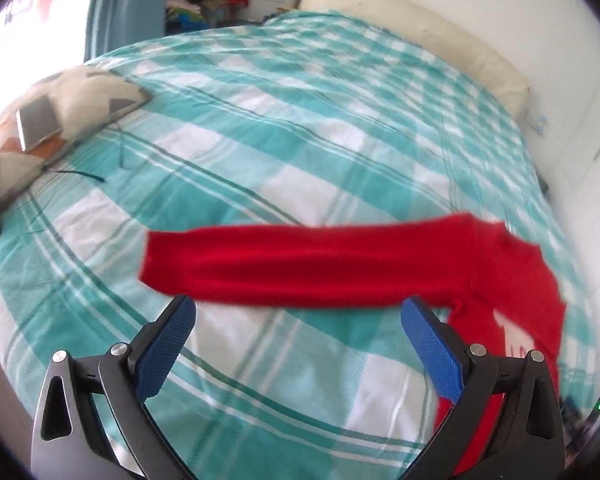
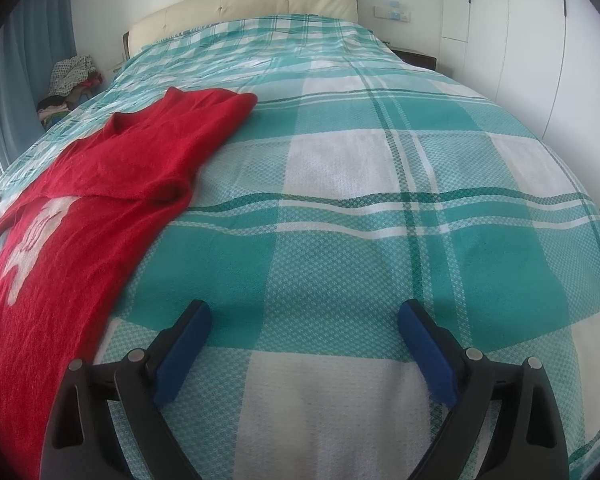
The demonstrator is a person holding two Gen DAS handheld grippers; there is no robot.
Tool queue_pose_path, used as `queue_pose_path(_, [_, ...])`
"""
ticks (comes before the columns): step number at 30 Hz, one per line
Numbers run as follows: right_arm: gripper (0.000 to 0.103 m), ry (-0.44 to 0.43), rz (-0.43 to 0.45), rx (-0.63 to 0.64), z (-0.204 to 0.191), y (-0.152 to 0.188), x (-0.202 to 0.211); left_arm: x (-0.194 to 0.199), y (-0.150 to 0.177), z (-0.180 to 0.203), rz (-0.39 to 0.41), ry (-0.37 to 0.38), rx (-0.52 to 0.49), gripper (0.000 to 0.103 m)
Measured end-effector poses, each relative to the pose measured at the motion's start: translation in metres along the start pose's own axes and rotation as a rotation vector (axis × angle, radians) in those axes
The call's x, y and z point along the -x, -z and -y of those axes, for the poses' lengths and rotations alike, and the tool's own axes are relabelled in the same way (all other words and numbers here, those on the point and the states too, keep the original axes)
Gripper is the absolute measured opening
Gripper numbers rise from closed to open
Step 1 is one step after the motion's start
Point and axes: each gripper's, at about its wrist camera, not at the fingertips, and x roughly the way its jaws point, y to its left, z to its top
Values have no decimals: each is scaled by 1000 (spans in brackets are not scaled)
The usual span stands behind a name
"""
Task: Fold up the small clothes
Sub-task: 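Move the left gripper to the other sleeve cuff, then grasp the sleeve cuff with the left gripper, then fold the sleeve over the sweater body and open the left gripper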
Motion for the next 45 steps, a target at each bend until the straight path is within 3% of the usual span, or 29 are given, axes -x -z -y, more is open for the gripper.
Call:
queue_pose_path(4, [94,5,-2,5,-2,-1,-1,-35,-30,-85,-121,-23,212,102])
queue_pose_path(6, [94,7,-1,7,-2,0,-1,-53,-29,-107,-168,-39,255,101])
queue_pose_path(9, [94,7,-1,7,-2,0,-1,-75,-24,-113,-211,-43,256,94])
queue_pose_path(11, [94,7,0,7,-2,0,-1,-85,-22,-109,-224,-37,250,83])
queue_pose_path(13, [94,7,-1,7,-2,0,-1,-91,-21,-99,-226,-41,222,81])
queue_pose_path(15, [94,6,-1,7,-2,0,-1,-95,-20,-88,-233,-64,164,59])
queue_pose_path(16, [94,7,-1,7,-2,0,-1,-98,-20,-83,-244,-85,135,25])
queue_pose_path(17, [94,7,-1,7,-2,0,-1,-100,-19,-80,-256,-114,115,2])
queue_pose_path(19, [94,6,-1,7,-2,0,-1,-92,-20,-75,-243,-145,100,3])
queue_pose_path(23, [95,9,-2,9,-2,-1,-1,-49,-46,-24,-137,-55,35,3])
queue_pose_path(27, [95,16,-6,13,-3,-2,-2,-5,-78,89,-44,111,-141,3])
queue_pose_path(30, [95,17,-6,14,-3,-2,-2,13,-84,188,-9,221,-294,3])
queue_pose_path(35, [95,17,-6,14,-3,-2,-2,18,-50,325,-23,372,-490,3])
queue_pose_path(40, [95,17,-6,14,-3,-2,-2,-1,9,408,-97,461,-599,4])
queue_pose_path(42, [95,17,-6,14,-3,-2,-2,-17,31,426,-157,485,-627,9])
queue_pose_path(43, [95,17,-6,14,-3,-2,-2,-24,42,431,-183,466,-630,29])
queue_pose_path(44, [95,17,-5,14,-3,-2,-2,-31,49,432,-203,434,-625,62])
queue_pose_path(45, [95,17,-6,14,-3,-2,-3,-34,53,428,-203,408,-610,74])
